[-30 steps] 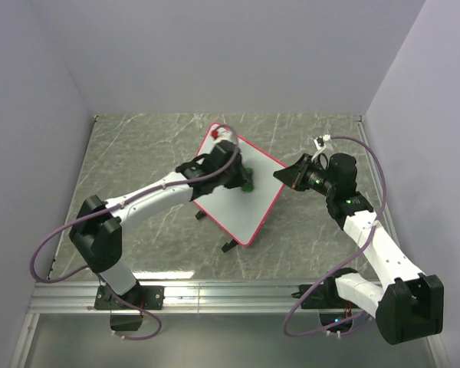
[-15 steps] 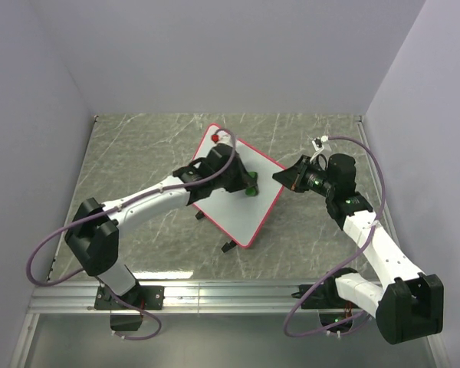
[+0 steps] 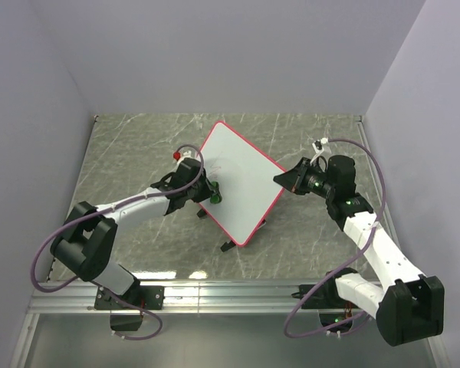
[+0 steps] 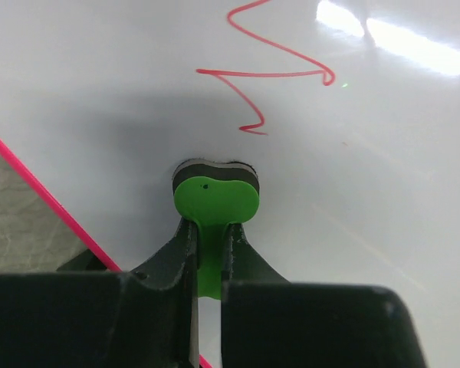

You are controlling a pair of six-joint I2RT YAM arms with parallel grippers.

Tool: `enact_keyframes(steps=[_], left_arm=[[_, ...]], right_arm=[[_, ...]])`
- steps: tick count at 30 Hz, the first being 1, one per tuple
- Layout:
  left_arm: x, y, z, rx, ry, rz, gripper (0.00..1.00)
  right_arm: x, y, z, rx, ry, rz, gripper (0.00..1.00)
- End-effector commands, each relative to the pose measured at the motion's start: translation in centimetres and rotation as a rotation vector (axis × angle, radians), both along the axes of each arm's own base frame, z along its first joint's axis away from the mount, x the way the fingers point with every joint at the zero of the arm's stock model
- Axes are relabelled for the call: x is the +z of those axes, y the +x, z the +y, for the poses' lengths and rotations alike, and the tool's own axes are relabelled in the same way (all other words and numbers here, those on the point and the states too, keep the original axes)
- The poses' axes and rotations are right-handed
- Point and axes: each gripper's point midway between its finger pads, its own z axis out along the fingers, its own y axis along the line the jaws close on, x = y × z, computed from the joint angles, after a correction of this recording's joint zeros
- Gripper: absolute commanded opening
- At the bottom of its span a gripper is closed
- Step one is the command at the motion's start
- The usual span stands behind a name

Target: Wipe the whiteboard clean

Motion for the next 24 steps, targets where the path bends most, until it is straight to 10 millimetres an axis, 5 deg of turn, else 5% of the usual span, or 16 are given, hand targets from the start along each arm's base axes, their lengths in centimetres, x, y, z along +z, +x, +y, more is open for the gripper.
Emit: enact_keyframes(steps=[1,7,16,19,24], left_arm=[[-7.9,-4.5,1.9,-0.041,0.140,0.211,0.00],[-4.1,-1.6,1.6,-0.023,0.127,0.133,0.00],[8.2,7.5,-4.7,-0.055,0.010,-0.081,0.00],[9.6,9.7,-5.4,-0.043,0.010,-0.103,0.00],[9.0,13.2,-4.7,0.008,0.011,-0.092,0.00]], right_arm=[[-0.1,-3.4,2.1,0.182,-0.018,-0.026,0.00],[0.0,-3.6,2.0,0.183,-0.019,-0.036,0.00],[-0.3,-3.9,2.2,0.188,-0.005,-0.037,0.00],[-0.4,-4.0,2.2,0.192,-0.013,-0.038,0.00],[-0.4,-4.3,2.2,0.191,-0.025,-0.046,0.00]])
